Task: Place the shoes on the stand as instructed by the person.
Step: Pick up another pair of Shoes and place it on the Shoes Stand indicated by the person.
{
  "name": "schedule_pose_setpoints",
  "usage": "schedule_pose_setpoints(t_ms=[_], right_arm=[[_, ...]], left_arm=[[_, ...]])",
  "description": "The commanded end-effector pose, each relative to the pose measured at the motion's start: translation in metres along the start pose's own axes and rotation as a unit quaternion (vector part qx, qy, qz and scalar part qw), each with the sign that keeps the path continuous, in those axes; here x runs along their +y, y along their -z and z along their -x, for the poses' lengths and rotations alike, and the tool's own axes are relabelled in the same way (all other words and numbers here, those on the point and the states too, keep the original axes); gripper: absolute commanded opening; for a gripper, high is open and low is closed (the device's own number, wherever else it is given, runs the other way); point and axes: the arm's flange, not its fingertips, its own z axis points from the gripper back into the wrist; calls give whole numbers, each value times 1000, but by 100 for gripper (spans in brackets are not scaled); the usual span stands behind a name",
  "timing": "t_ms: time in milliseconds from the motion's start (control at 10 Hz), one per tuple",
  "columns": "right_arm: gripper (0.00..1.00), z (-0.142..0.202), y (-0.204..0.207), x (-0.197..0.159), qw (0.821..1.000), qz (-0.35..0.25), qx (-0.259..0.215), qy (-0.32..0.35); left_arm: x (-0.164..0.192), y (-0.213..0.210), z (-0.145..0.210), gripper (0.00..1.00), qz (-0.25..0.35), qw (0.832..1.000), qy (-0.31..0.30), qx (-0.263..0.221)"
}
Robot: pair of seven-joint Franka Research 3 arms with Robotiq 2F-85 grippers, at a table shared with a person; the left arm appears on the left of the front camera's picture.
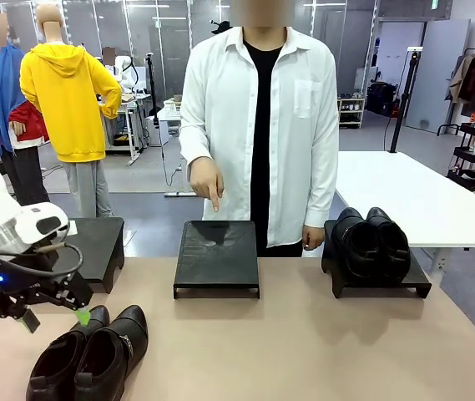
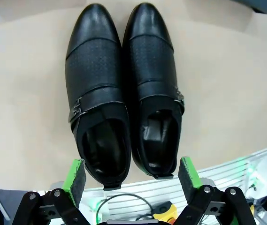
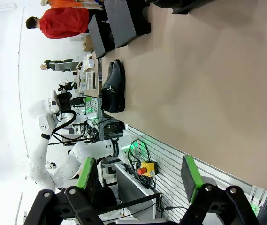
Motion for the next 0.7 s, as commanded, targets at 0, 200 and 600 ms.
schedule_pose_setpoints(t_ms=[0,200,600], right_arm=[[91,3,-1,0,1000,8,2,-3],[91,3,-1,0,1000,8,2,-3],[91,3,-1,0,1000,8,2,-3]], left_arm=[[4,36,30,100,-10,1000,-10,6],[1,50,33,100,-14,1000,-5,20],[-3,73,33,100,-14,999,-8,35]])
